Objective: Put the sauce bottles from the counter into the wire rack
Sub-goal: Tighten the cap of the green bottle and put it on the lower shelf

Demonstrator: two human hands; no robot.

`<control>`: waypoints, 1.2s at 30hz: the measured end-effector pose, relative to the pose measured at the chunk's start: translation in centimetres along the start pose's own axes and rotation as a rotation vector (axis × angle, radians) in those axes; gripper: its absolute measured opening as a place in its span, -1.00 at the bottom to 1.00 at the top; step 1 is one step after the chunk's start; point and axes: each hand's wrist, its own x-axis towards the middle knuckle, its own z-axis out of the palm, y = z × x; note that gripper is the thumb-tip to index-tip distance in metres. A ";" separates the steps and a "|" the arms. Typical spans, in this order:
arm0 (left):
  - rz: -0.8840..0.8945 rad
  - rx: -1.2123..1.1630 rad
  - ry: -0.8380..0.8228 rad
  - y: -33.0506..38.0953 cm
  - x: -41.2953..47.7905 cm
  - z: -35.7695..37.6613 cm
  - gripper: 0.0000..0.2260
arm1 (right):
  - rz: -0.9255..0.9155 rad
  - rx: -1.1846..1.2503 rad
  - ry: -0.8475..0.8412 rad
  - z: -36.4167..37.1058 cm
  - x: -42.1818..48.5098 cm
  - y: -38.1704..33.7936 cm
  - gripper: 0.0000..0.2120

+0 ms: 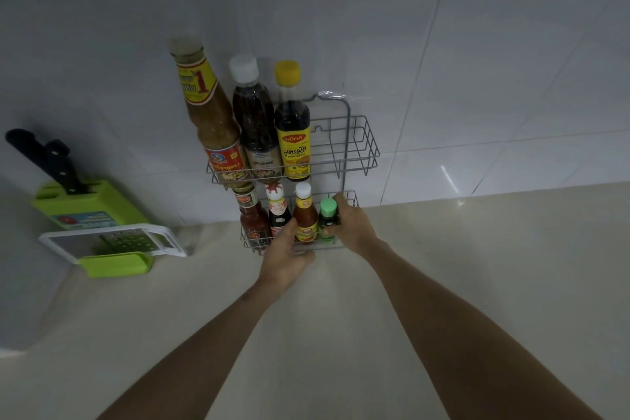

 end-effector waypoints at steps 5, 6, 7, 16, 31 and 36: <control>-0.009 0.010 -0.018 0.2 0.0 0.0 -0.18 | 0.022 -0.010 0.006 0.2 -0.7 -0.2 -0.47; -0.024 0.016 -0.028 0.8 -0.3 0.0 -0.17 | 0.027 -0.008 -0.002 0.1 -1.1 -0.3 -0.46; -0.042 0.031 -0.037 1.6 -0.7 -0.1 -0.16 | 0.027 -0.007 -0.001 0.1 -1.6 -0.2 -0.43; 0.042 0.631 0.131 4.6 -6.0 -2.8 -0.46 | 0.011 -0.245 0.059 -1.8 -8.7 -2.5 -0.36; -0.041 0.949 0.184 19.0 -22.7 -11.7 -0.37 | -0.140 -0.547 0.054 -11.3 -22.9 -19.7 -0.22; 0.045 1.010 0.256 24.3 -32.1 -15.4 -0.39 | -0.203 -0.610 0.208 -15.3 -31.4 -26.2 -0.26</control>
